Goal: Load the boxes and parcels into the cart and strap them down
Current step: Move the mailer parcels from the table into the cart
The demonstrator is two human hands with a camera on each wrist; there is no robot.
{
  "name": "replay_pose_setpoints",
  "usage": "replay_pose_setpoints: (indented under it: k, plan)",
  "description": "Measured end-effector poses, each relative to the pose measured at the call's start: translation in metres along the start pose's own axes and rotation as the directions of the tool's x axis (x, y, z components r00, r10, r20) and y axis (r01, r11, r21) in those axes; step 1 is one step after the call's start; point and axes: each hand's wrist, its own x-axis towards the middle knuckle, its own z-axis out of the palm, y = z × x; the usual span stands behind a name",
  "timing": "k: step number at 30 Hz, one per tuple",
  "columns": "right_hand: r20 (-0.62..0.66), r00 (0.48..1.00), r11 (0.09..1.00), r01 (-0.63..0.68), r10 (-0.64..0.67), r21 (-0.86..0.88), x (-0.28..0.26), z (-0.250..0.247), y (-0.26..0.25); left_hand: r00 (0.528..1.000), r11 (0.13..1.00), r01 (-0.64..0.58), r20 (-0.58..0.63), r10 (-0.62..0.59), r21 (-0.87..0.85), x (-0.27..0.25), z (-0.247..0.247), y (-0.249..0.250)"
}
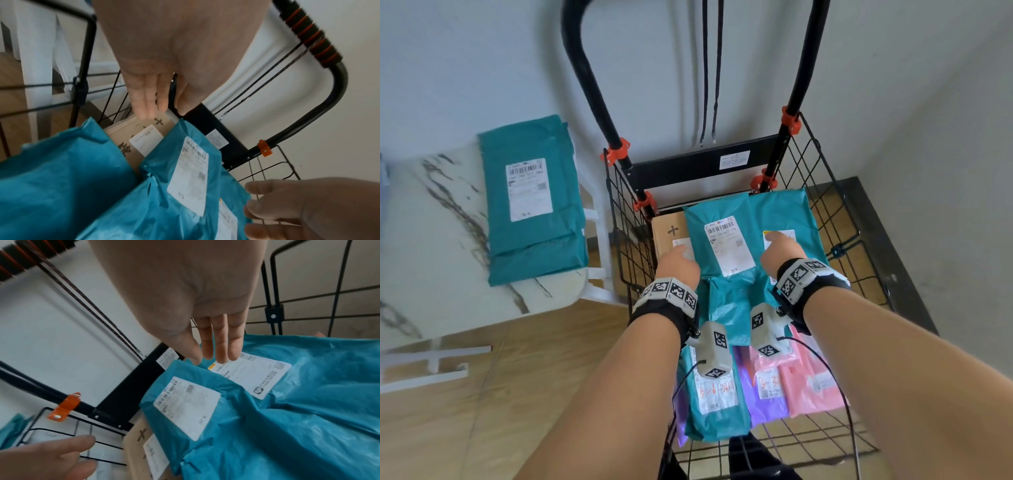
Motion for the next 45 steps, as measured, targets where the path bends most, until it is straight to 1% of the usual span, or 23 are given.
replay_pose_setpoints:
  k: [3,7,8,11,14,19,25,28,32,35,39,45]
  plan:
    - [-0.018,0.998,0.999,0.054,-0.054,0.005,-0.028,-0.008,-0.015,0.998,0.999,-0.038,-0.041,0.038,-0.001,-0.023,-0.025,0.001]
    - [-0.044,0.990,0.990,0.134,-0.136,-0.036,-0.065,-0.012,-0.036,0.991,0.995,-0.096,-0.091,0.098,0.024,-0.054,-0.058,-0.004]
    - [-0.051,0.986,0.987,0.154,-0.156,-0.048,-0.074,-0.012,-0.041,0.988,0.994,-0.103,-0.110,0.105,0.024,-0.060,-0.064,-0.008]
    - [-0.076,0.978,0.980,0.189,-0.193,-0.062,-0.100,-0.011,-0.057,0.987,0.997,-0.077,-0.139,0.076,-0.001,-0.077,-0.084,-0.022]
    - [-0.126,0.969,0.977,0.206,-0.212,-0.056,-0.126,-0.004,-0.073,0.981,0.993,-0.117,-0.158,0.114,-0.011,-0.091,-0.105,-0.037]
    - [-0.192,0.959,0.978,0.209,-0.206,-0.006,-0.165,0.022,-0.106,0.975,0.986,-0.170,-0.145,0.168,0.005,-0.107,-0.145,-0.070]
    - [-0.222,0.956,0.980,0.201,-0.193,0.014,-0.209,0.078,-0.158,0.971,0.981,-0.187,-0.139,0.193,0.059,-0.119,-0.200,-0.135]
    - [-0.213,0.953,0.974,0.224,-0.214,0.021,-0.225,0.107,-0.190,0.971,0.979,-0.191,-0.132,0.199,0.066,-0.122,-0.228,-0.168]
    - [-0.213,0.940,0.962,0.273,-0.265,0.007,-0.240,0.137,-0.229,0.974,0.982,-0.171,-0.137,0.181,0.080,-0.119,-0.266,-0.207]
    - [-0.200,0.937,0.956,0.294,-0.288,-0.001,-0.244,0.153,-0.249,0.971,0.982,-0.167,-0.157,0.178,0.085,-0.115,-0.286,-0.224]
    - [-0.178,0.942,0.958,0.284,-0.284,-0.022,-0.236,0.163,-0.266,0.967,0.983,-0.162,-0.184,0.175,0.081,-0.100,-0.299,-0.234]
    - [-0.159,0.957,0.970,0.242,-0.244,-0.028,-0.204,0.161,-0.280,0.977,0.986,-0.148,-0.143,0.158,0.082,-0.066,-0.305,-0.231]
